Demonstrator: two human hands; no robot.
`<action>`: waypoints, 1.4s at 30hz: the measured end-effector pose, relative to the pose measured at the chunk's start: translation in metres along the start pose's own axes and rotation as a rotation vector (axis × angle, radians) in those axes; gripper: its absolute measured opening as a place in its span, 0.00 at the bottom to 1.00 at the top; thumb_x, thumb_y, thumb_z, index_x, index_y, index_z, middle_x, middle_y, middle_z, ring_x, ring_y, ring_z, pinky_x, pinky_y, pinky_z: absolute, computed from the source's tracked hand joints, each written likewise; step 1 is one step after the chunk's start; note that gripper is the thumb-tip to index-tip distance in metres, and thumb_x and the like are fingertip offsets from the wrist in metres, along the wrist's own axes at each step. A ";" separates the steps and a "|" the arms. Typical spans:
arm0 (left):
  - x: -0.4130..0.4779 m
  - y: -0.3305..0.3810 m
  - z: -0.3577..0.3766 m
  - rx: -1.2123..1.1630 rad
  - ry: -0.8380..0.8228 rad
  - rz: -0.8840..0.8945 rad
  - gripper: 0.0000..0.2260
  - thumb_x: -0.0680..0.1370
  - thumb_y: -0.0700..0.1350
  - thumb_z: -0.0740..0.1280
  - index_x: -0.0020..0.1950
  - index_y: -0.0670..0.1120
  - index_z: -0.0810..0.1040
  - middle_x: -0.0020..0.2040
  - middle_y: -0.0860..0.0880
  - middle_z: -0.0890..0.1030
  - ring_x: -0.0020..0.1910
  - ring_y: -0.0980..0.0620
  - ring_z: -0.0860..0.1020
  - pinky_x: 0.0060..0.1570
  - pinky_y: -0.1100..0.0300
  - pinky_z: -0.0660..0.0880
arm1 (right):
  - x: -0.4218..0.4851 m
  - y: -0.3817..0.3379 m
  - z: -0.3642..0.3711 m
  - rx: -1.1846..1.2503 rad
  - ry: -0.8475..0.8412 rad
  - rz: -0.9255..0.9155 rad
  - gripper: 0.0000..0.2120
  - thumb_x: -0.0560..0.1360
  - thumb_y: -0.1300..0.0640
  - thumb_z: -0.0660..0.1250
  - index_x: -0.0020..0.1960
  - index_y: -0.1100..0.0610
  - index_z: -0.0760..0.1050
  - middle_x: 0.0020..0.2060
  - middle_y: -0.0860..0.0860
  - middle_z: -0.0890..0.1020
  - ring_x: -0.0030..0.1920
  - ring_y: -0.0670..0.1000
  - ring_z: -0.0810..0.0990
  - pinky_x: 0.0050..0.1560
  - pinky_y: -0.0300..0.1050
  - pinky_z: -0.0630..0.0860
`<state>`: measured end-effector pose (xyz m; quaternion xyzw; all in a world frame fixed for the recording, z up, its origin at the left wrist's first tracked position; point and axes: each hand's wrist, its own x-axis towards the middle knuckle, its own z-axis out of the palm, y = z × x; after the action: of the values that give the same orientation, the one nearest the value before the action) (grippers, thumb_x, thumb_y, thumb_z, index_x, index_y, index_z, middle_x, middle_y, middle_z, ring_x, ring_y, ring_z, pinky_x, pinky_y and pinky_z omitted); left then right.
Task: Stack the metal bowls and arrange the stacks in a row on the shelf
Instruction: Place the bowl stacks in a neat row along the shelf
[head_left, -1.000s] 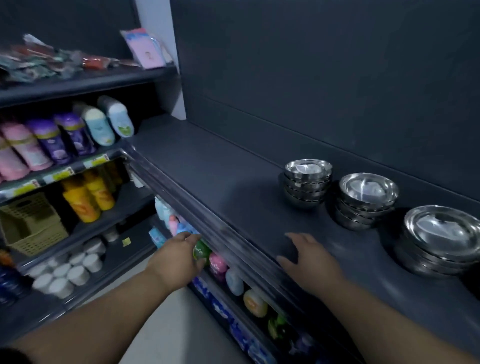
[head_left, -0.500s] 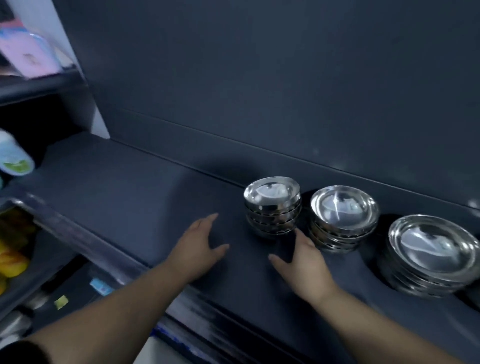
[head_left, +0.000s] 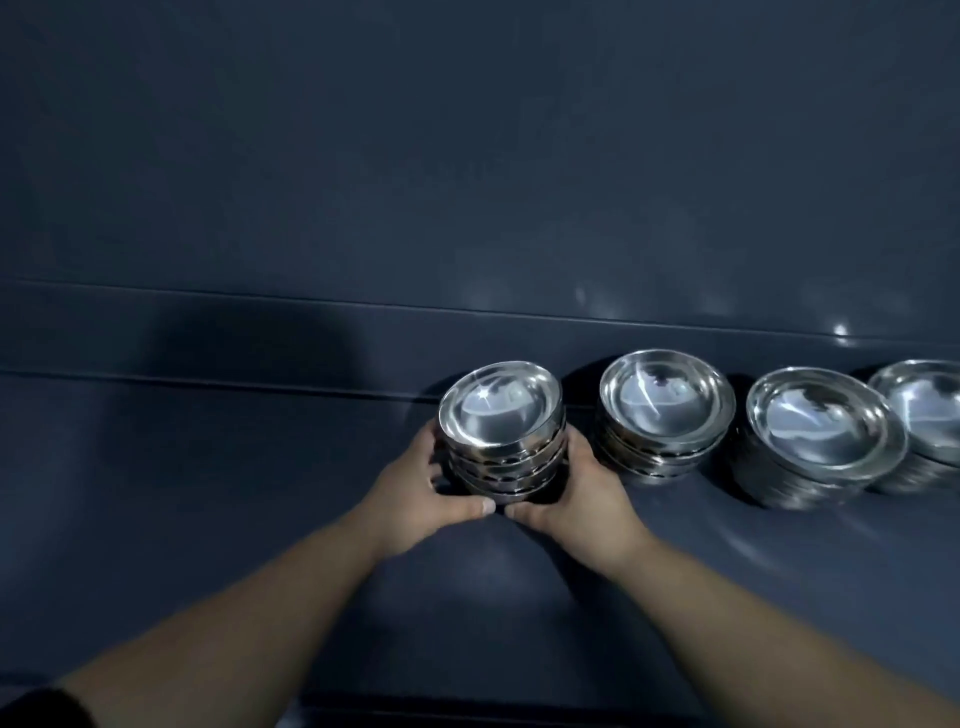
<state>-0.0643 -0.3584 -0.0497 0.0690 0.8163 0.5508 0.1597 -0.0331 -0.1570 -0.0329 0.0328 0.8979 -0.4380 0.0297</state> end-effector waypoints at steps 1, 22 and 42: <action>0.000 -0.002 -0.001 -0.036 -0.026 0.012 0.46 0.58 0.52 0.80 0.72 0.57 0.62 0.61 0.58 0.79 0.59 0.59 0.79 0.65 0.52 0.73 | -0.001 -0.004 0.004 0.015 0.013 0.016 0.44 0.62 0.55 0.80 0.72 0.49 0.61 0.53 0.38 0.78 0.54 0.38 0.75 0.46 0.15 0.64; -0.086 0.061 0.109 -0.097 -0.358 0.182 0.50 0.53 0.63 0.81 0.71 0.61 0.61 0.64 0.60 0.75 0.62 0.57 0.76 0.65 0.52 0.73 | -0.179 0.051 -0.050 0.136 0.367 0.191 0.44 0.61 0.51 0.81 0.70 0.43 0.61 0.57 0.41 0.80 0.58 0.43 0.79 0.61 0.46 0.77; -0.249 0.179 0.530 -0.057 -0.712 0.261 0.49 0.52 0.66 0.80 0.69 0.58 0.66 0.64 0.55 0.77 0.64 0.54 0.75 0.66 0.48 0.71 | -0.521 0.267 -0.287 0.177 0.712 0.406 0.41 0.62 0.54 0.81 0.68 0.40 0.64 0.55 0.39 0.79 0.51 0.41 0.82 0.51 0.40 0.80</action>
<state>0.3367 0.1033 -0.0202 0.3552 0.6784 0.5303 0.3638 0.5018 0.2164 -0.0236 0.3608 0.7863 -0.4602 -0.1997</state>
